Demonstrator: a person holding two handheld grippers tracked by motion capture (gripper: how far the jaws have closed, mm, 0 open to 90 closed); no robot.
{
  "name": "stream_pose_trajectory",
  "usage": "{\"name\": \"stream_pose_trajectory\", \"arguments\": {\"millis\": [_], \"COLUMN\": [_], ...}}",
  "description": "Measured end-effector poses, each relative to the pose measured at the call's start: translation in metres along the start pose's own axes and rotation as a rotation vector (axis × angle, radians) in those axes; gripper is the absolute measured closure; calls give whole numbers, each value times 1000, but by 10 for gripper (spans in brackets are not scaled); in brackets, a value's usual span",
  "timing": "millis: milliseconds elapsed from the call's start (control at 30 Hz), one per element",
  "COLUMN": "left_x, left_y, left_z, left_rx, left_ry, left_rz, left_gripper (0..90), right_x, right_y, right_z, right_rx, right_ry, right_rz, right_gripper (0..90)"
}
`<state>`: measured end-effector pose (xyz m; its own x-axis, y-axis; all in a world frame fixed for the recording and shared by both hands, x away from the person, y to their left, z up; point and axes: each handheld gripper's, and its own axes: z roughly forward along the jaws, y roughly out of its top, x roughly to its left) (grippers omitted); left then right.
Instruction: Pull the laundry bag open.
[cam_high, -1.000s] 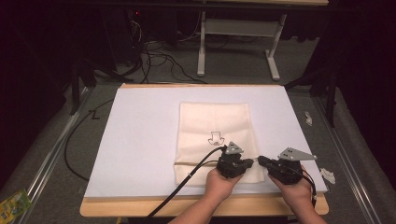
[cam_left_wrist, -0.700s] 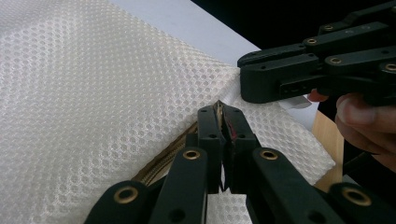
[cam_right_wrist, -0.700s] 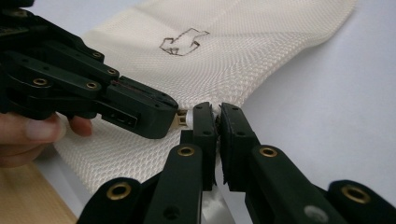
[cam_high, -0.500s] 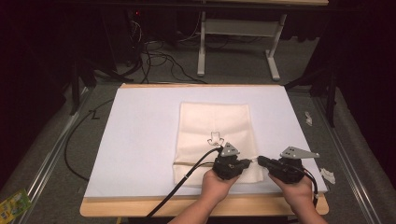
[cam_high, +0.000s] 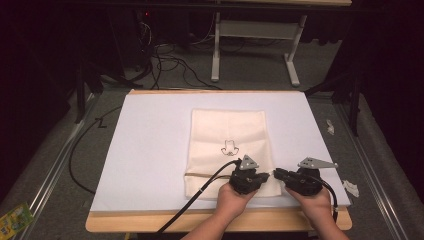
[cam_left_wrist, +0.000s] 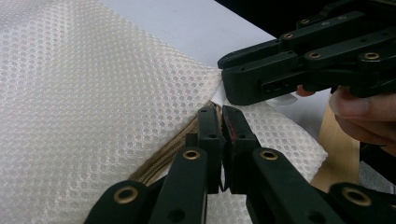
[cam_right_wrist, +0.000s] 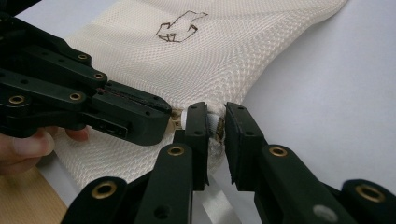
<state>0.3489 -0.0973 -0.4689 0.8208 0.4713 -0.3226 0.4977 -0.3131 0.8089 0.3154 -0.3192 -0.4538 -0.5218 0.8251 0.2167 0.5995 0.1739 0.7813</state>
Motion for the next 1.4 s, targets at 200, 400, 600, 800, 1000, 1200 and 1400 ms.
{"name": "stream_pose_trajectory", "arguments": {"millis": [200,400,600,800,1000,1200,1400], "left_x": [0,2,4,2,36,56,102], "left_y": [-1,-1,1,2,-17,-22,-51], "left_z": [-1,0,-2,-5,-27,-66,-147], "left_rx": [6,18,9,-1,10,67,83], "left_ry": [-3,-3,-2,2,48,156,197], "left_rz": [16,15,-16,-6,-128,-92,-206], "left_gripper": [876,876,877,879,880,878,877], "right_x": [-1,3,12,14,-17,-21,-44], "right_y": [-1,1,5,7,3,1,-7], "right_z": [2,1,-1,-5,-30,-30,-46], "right_rx": [-3,0,-3,-18,-97,-80,-103], "right_ry": [22,14,-49,-62,-128,-155,-165], "right_rz": [-3,-39,-82,-61,51,23,86], "right_gripper": [759,853,873,878,880,878,874]}}
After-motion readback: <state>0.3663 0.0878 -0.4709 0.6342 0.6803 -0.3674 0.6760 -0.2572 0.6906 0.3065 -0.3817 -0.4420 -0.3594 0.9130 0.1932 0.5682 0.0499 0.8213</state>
